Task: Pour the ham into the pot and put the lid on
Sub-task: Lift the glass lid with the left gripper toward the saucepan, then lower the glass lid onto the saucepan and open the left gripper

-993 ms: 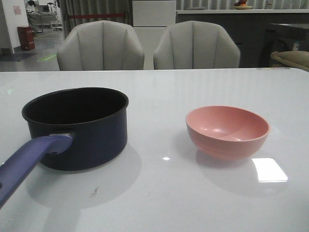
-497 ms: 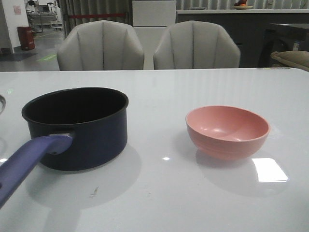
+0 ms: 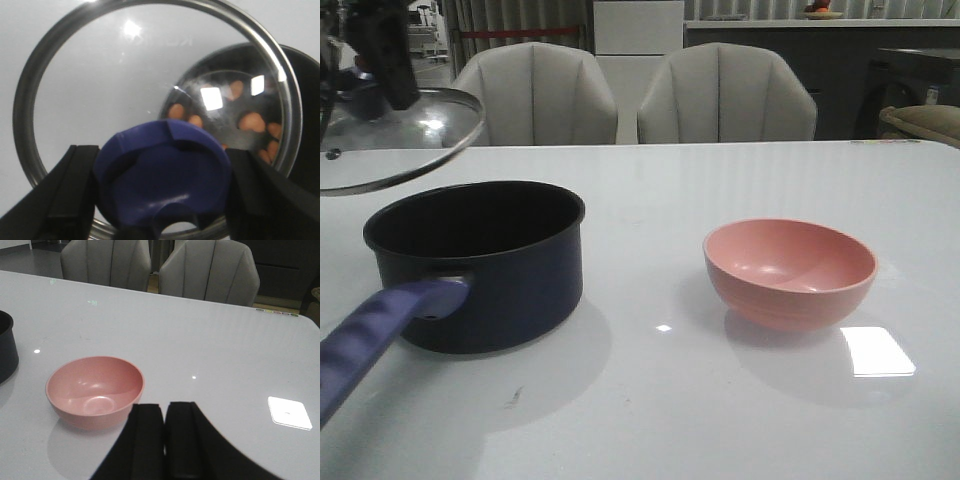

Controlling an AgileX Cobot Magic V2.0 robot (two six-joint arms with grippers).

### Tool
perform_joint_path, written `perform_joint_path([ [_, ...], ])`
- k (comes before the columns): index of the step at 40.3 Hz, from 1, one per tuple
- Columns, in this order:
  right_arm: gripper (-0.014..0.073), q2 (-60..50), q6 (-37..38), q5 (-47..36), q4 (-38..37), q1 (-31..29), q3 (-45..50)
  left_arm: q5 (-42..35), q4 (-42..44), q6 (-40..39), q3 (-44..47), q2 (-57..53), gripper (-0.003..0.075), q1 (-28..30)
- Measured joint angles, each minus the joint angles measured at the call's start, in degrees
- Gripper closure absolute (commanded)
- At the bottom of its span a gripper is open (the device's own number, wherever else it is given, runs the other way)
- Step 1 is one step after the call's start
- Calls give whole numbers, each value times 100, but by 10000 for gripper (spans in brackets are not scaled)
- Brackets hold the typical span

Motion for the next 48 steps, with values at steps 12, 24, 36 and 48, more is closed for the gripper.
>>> perform_joint_path([
  [12, 448, 0, 0, 0, 0, 0, 0, 326, 0, 197, -22, 155, 461, -852],
  [24, 448, 0, 0, 0, 0, 0, 0, 305, 20, 227, -22, 365, 460, -1090],
  [36, 448, 0, 0, 0, 0, 0, 0, 234, 49, 231, -36, 635, 460, -1118],
  [48, 448, 0, 0, 0, 0, 0, 0, 2, 49, 231, -36, 661, 459, -1118],
])
